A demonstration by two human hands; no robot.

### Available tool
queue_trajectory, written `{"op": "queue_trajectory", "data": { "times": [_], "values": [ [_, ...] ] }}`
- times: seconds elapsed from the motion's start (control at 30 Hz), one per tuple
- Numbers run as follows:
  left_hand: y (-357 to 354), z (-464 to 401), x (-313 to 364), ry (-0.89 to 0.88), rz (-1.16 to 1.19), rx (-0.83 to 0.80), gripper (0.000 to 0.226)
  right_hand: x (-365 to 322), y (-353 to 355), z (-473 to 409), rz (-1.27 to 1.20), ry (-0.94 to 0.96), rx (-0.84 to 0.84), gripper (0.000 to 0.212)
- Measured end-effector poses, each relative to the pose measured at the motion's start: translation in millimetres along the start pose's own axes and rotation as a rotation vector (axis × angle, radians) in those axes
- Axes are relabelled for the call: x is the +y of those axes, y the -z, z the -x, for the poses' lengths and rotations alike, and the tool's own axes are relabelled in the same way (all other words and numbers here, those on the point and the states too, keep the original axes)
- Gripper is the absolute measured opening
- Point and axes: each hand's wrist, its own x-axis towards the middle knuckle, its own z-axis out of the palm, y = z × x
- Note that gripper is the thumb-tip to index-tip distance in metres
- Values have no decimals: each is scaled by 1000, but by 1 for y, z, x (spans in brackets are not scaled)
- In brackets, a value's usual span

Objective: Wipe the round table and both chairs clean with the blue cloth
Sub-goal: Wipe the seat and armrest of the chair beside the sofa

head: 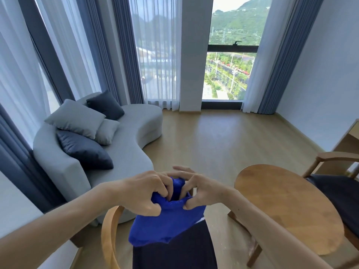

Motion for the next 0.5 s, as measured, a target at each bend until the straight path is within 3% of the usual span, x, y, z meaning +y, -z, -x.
{"op": "queue_trajectory", "data": {
  "times": [0.13, 0.37, 0.5],
  "values": [
    [0, 9, -5, 55, -48, -110, 7, -14, -4, 2, 0, -75, -112, 45],
    [-1, 21, -8, 109, -143, -72, 5, -20, -9, 10, 166, 5, -121, 16],
    [-5, 25, -15, 137, -163, -7, 11, -13, -6, 14, 272, 5, -77, 16]
  ]
}}
